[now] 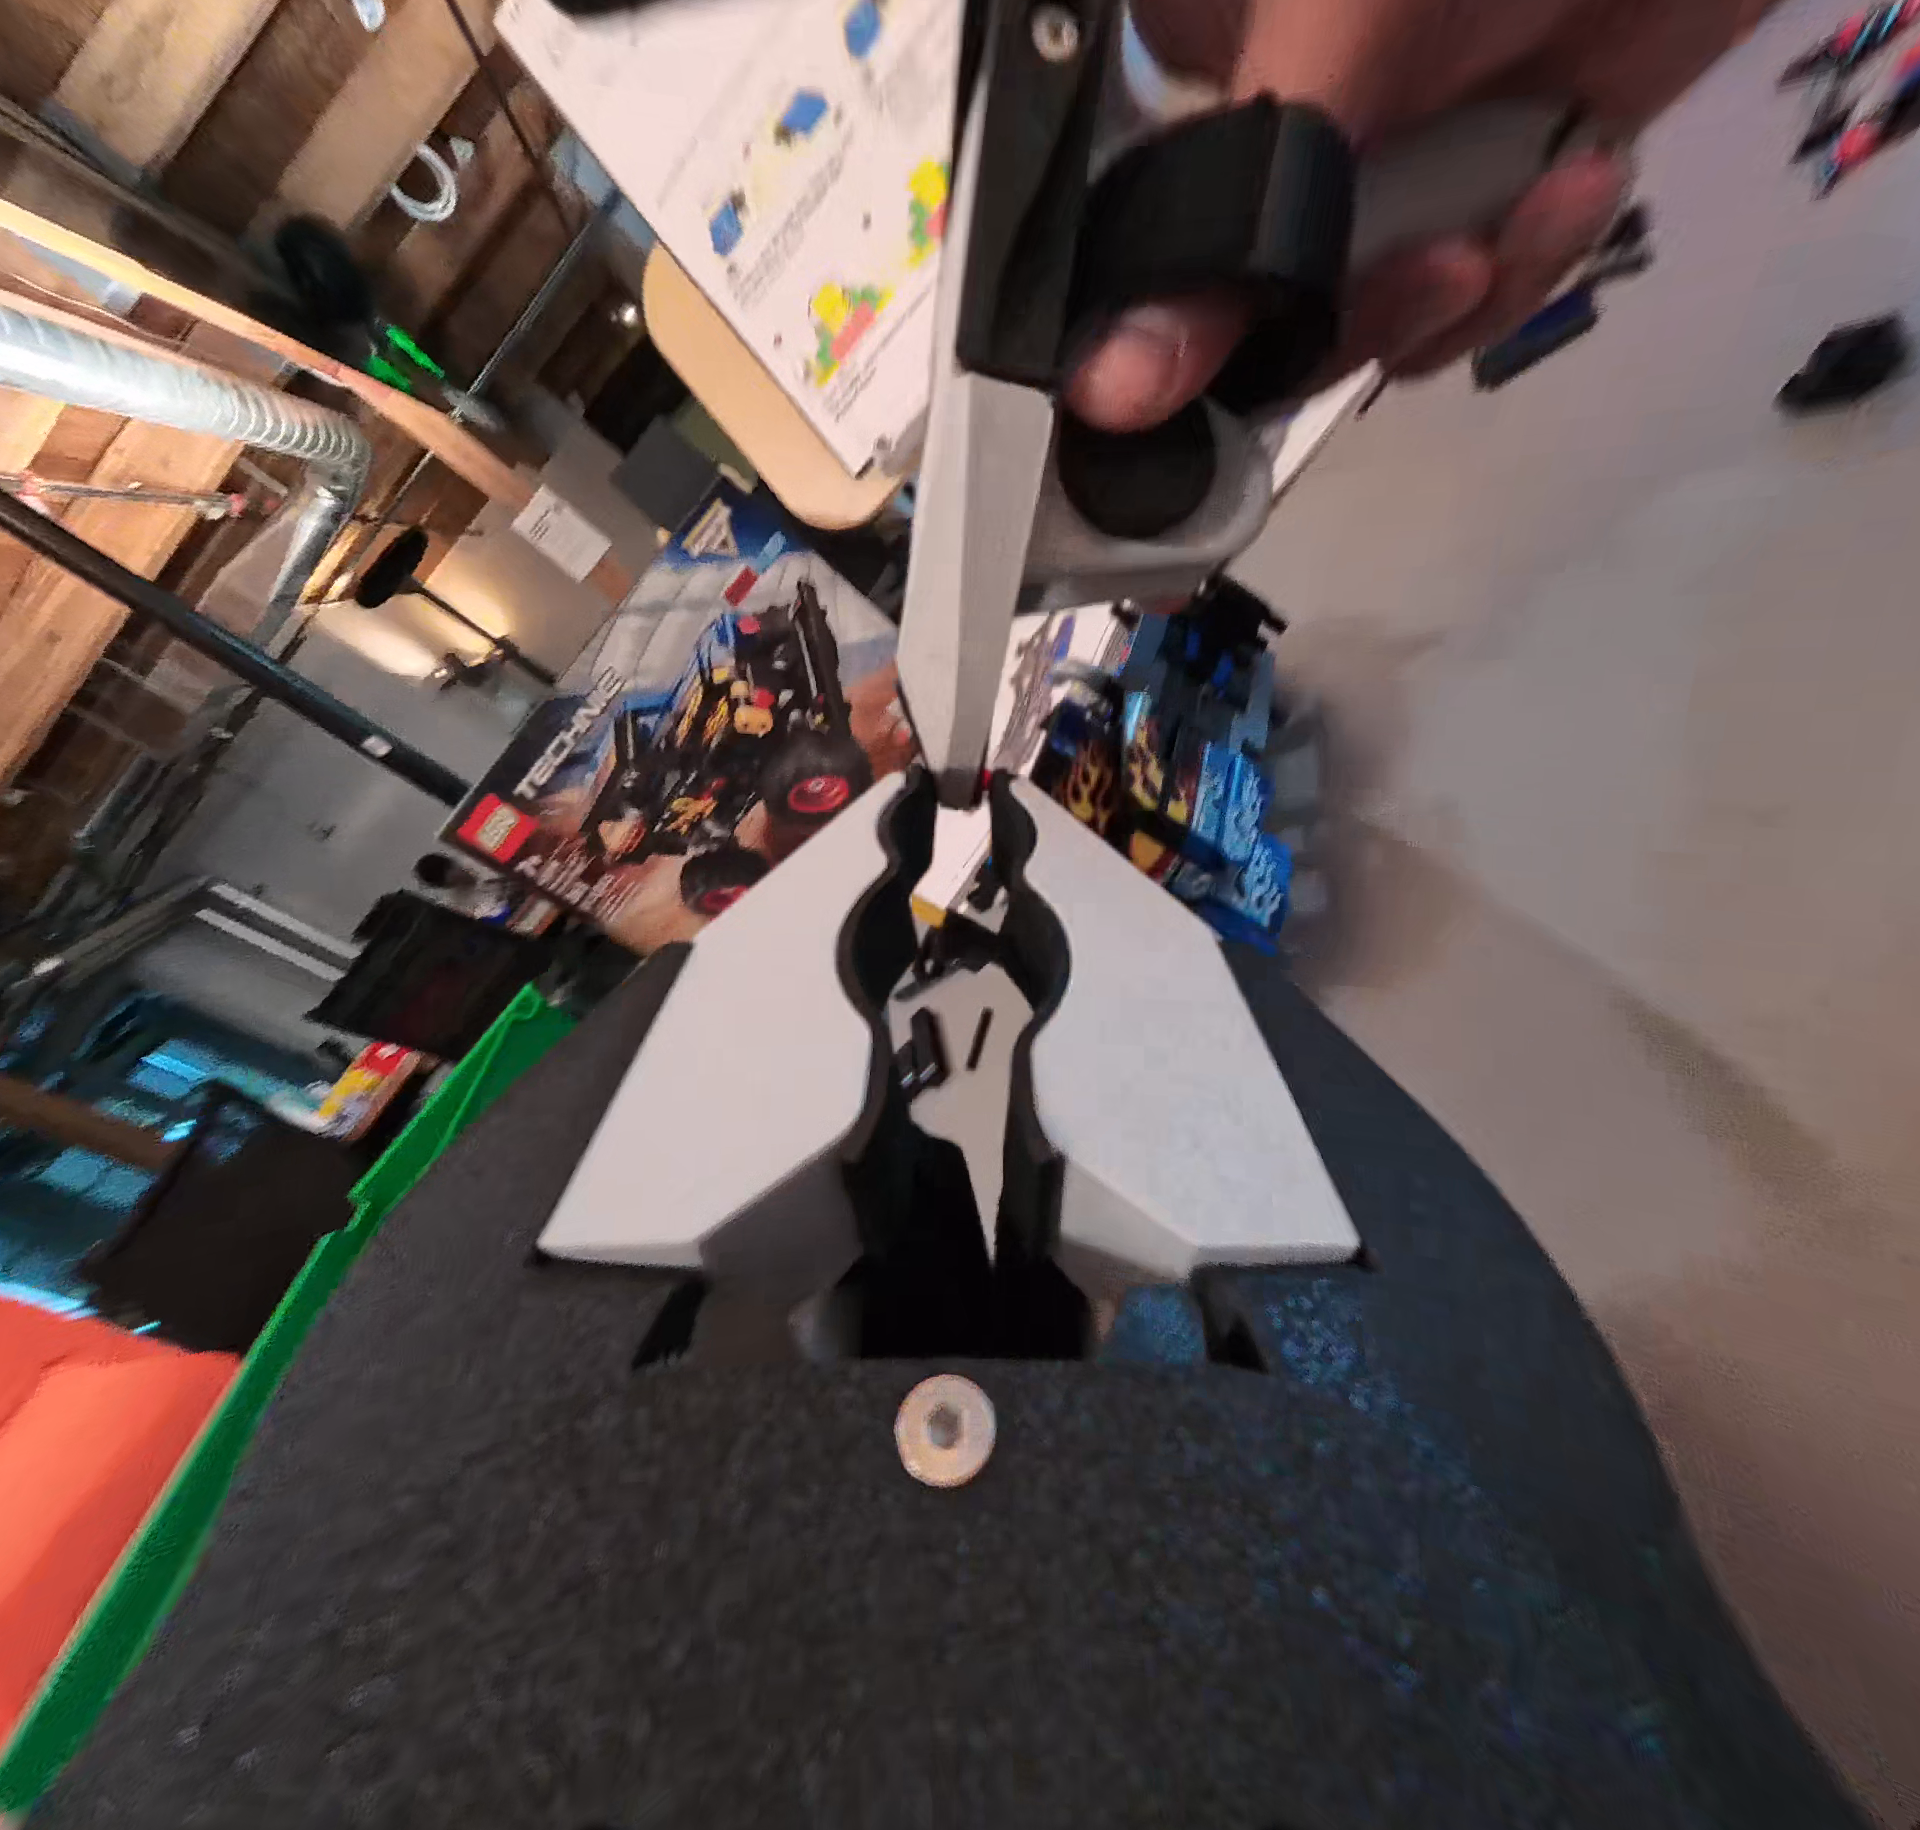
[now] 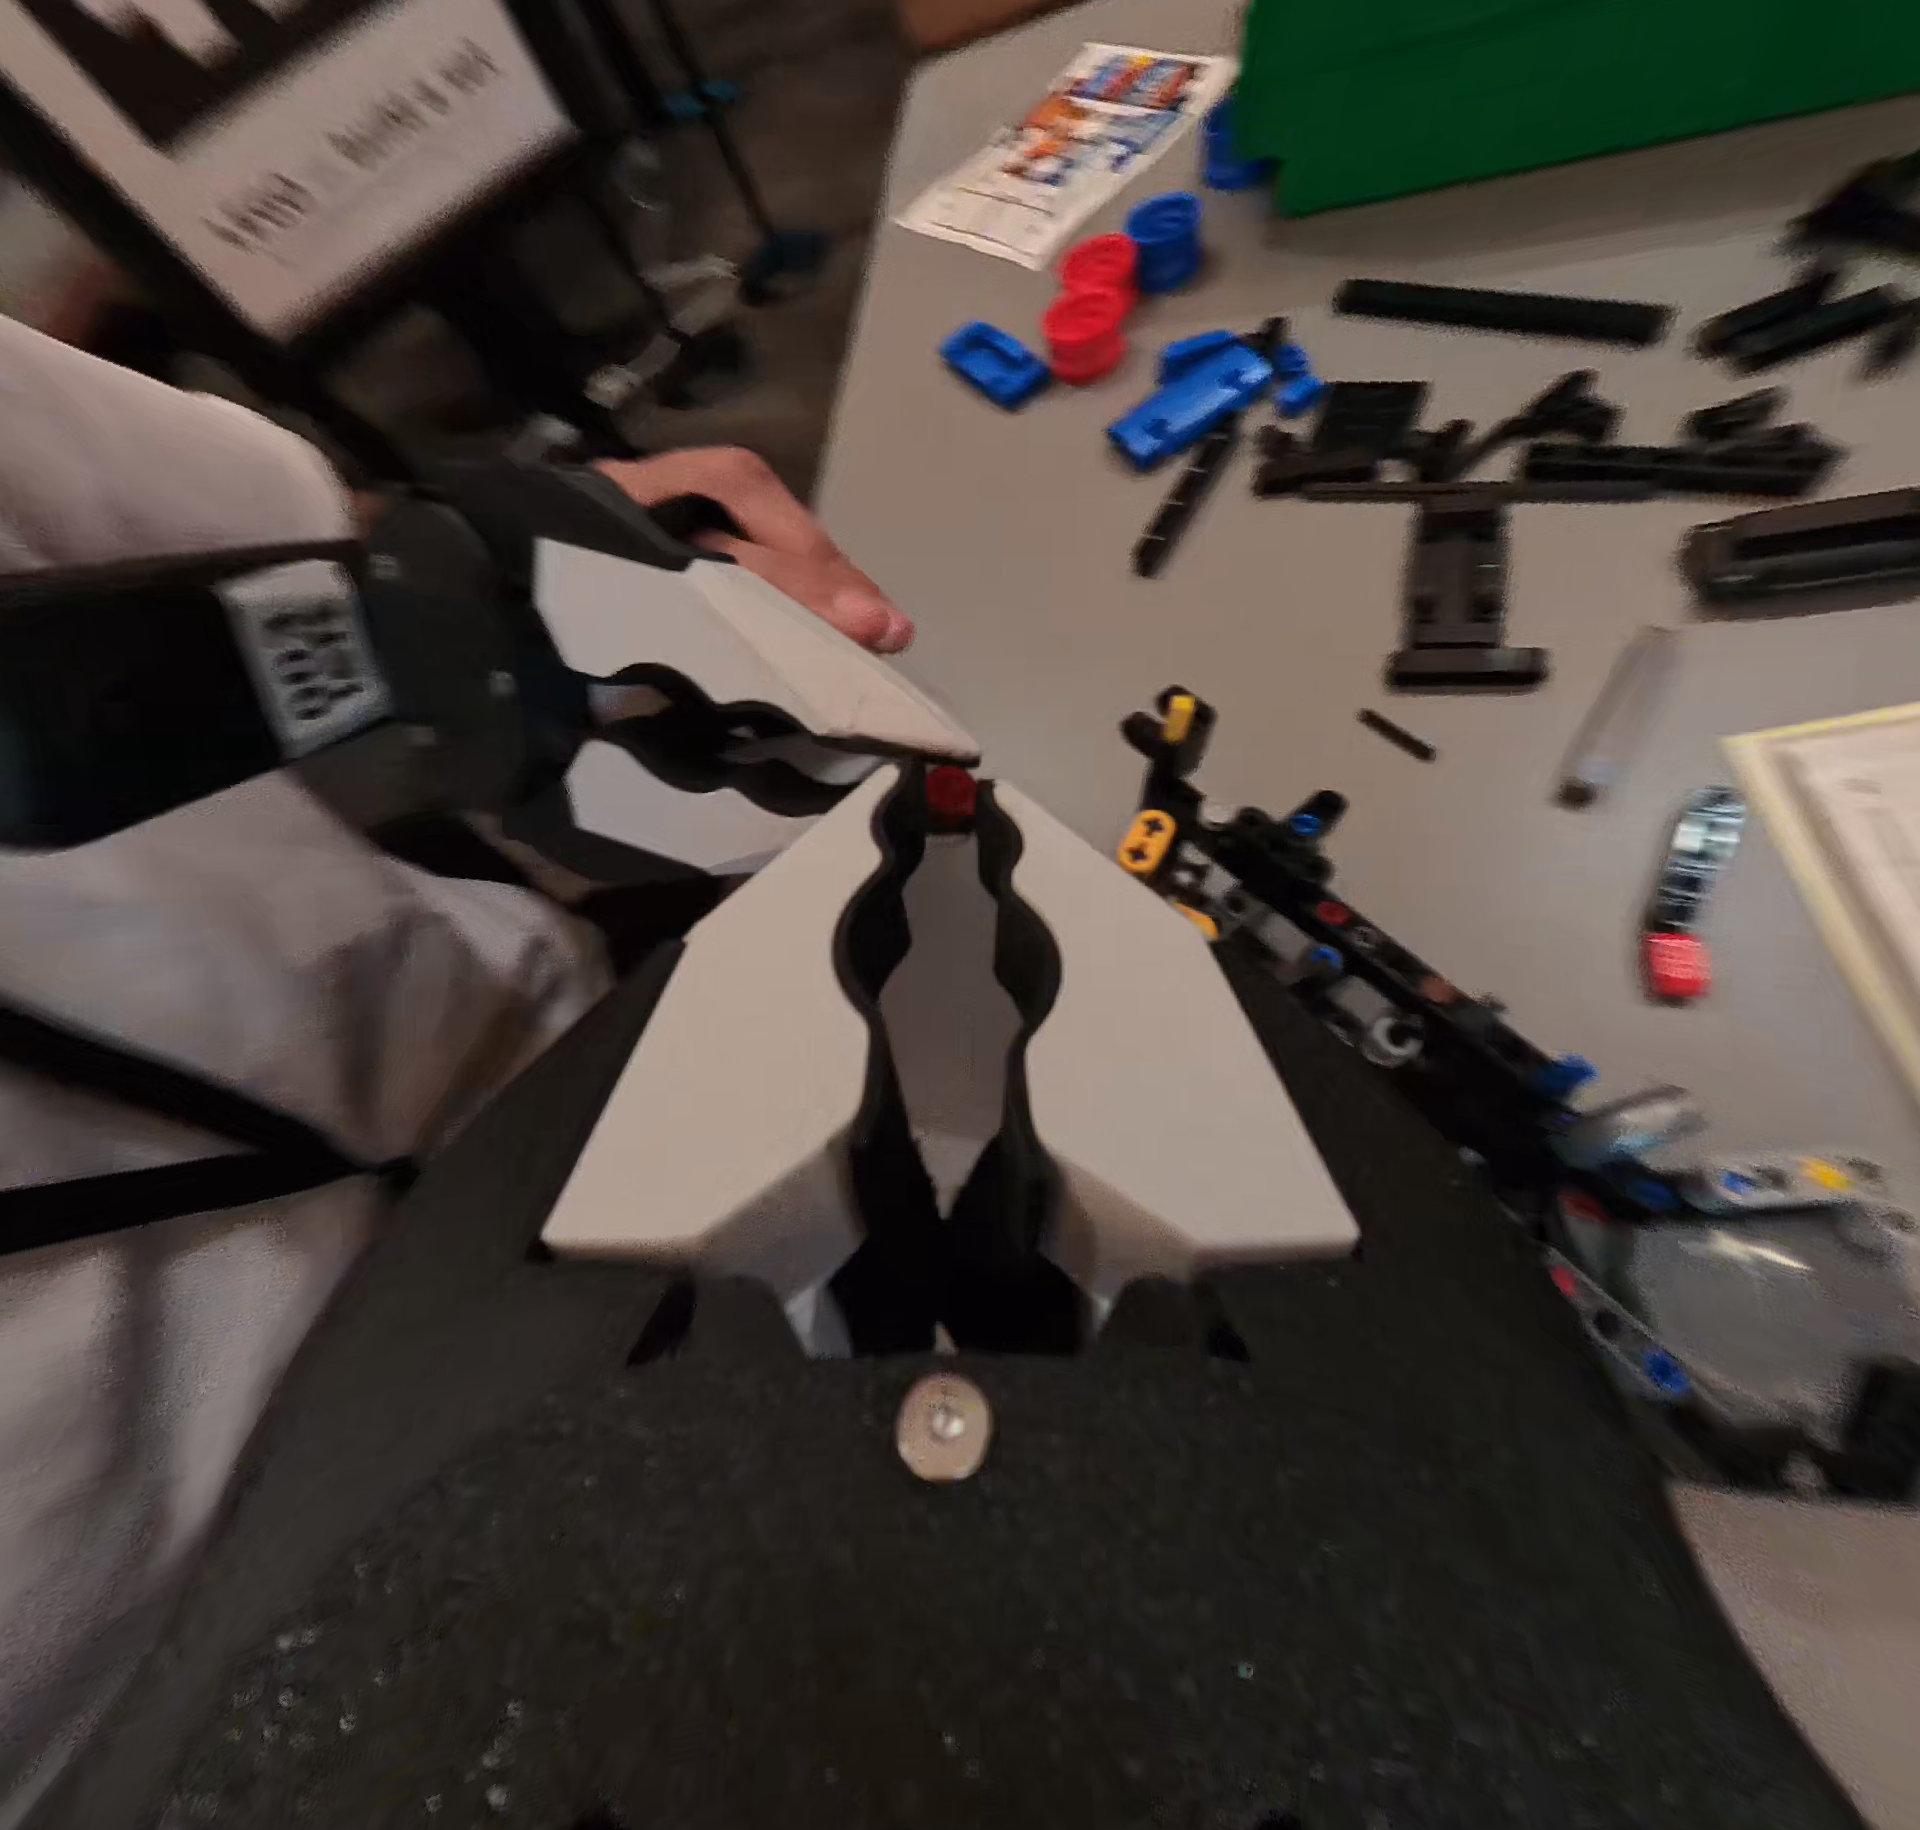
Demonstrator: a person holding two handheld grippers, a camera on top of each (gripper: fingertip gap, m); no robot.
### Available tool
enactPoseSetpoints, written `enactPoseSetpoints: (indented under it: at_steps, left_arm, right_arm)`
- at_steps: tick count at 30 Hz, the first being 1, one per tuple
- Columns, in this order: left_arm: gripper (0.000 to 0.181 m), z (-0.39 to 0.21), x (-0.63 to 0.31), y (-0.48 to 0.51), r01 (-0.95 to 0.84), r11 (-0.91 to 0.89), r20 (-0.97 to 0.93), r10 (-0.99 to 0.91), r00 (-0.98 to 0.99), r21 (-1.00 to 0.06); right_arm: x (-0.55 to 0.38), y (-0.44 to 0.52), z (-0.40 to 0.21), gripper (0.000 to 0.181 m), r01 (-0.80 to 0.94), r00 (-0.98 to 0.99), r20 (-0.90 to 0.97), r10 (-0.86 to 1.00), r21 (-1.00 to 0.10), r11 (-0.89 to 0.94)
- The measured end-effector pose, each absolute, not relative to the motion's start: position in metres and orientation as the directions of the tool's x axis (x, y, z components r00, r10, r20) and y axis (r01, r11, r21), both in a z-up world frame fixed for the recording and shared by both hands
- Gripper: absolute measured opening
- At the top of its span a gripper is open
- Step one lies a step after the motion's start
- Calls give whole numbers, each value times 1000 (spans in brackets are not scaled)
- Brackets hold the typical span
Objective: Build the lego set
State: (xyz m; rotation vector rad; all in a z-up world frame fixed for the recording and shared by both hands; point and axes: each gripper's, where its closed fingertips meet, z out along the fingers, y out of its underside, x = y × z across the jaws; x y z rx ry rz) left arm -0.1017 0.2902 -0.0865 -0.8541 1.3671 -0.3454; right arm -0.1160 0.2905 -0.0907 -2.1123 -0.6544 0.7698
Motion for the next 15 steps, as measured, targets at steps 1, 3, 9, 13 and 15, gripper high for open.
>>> enactPoseSetpoints:
  at_steps: [1,3,9,13,15]
  left_arm:
    - [8,-91,-100,293,-293,679,-738,-640,214,-674]
    - [8,-95,-98,296,-328,701,-773,-594,224,-633]
    - [8,-84,-99,292,-223,659,-695,-675,246,-719]
    - [8,-73,-105,288,-165,674,-690,-671,272,-720]
    - [8,-71,-107,286,-153,684,-696,-662,278,-713]
  right_arm:
    - [-113,293,-95,9,246,737,-212,642,-800,-547]
    - [-109,296,-99,9,337,795,-52,604,-790,-512]
    - [-111,291,-85,15,343,752,-47,658,-824,-451]
    - [-105,287,-76,19,239,650,-214,729,-853,-463]
    - [-109,282,-72,19,143,566,-355,744,-846,-513]
